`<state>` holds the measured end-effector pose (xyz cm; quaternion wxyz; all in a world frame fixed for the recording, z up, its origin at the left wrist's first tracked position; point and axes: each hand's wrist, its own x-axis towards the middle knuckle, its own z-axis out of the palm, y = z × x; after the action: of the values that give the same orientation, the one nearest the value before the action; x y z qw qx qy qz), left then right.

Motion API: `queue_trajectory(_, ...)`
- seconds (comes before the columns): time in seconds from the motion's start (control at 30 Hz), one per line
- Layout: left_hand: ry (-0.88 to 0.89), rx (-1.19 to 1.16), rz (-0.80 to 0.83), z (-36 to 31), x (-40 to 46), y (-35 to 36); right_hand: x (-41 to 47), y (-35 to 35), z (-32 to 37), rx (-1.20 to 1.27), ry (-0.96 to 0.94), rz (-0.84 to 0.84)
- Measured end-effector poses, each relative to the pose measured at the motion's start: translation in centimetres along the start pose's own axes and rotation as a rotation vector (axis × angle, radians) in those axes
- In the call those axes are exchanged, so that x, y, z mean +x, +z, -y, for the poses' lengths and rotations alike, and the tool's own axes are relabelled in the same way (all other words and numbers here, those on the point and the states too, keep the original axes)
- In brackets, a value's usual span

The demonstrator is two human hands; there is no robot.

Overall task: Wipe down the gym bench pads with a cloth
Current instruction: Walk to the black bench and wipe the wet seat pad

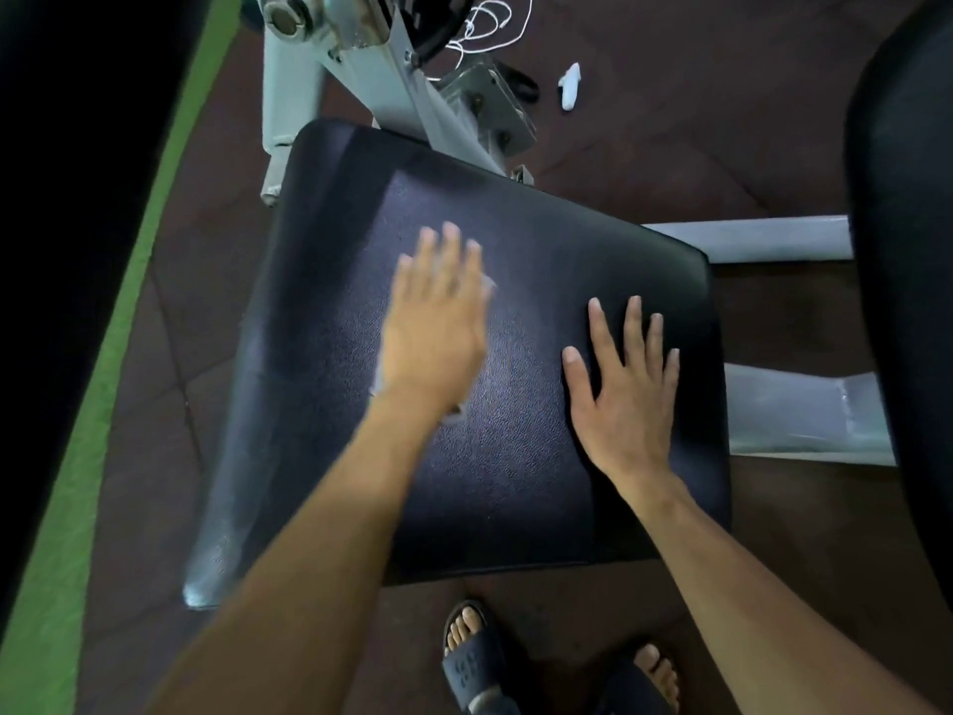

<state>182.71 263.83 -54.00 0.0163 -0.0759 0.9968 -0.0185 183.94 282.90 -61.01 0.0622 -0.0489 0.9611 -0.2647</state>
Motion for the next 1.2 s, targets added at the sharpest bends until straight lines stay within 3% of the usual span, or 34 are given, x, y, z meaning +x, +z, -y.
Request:
queue_trajectory(0.07, -0.138, -0.048, -0.051, 3.6, 0.2, -1.2, 0.0, 0.0, -0.1, 0.01, -0.003, -0.009)
queue_trajectory(0.2, -0.101, -0.015, -0.08, 6.7, -7.1, -2.6, 0.0, 0.1, -0.1, 0.01, -0.005, -0.014)
queue_trajectory(0.37, -0.036, 0.001, -0.033, -1.3, -15.9, 0.4, 0.1, -0.2, -0.1, 0.034, -0.01, 0.004)
queue_trajectory(0.57, -0.14, -0.345, -0.032, -10.5, -13.5, 2.7, -1.9, -1.8, -2.7, 0.313, -0.008, 0.098)
queue_trajectory(0.7, 0.037, -0.731, 0.04, -9.1, -11.0, 0.6, -4.7, -3.0, -2.4, 0.486, 0.152, 0.042)
queue_trajectory(0.73, 0.065, -0.735, 0.005, -7.6, -10.5, -0.1, -5.3, -2.9, -1.7, 0.516, 0.165, 0.011)
queue_trajectory(0.83, -0.037, -0.31, -0.12, -1.6, -9.2, -0.5, -6.3, -1.7, 1.3, 0.509, 0.088, -0.055)
queue_trajectory(0.93, -0.125, -0.024, -0.038, 1.1, -9.0, 0.1, -6.9, -0.3, 5.1, 0.395, 0.02, -0.017)
queue_trajectory(1.03, -0.099, 0.032, -0.006, 0.8, -9.1, 0.8, -8.8, 0.6, 6.3, 0.143, -0.023, 0.006)
queue_trajectory(1.2, -0.12, 0.063, -0.012, 0.6, -9.0, 0.6, -11.3, -0.1, 0.8, -0.066, 0.037, 0.098)
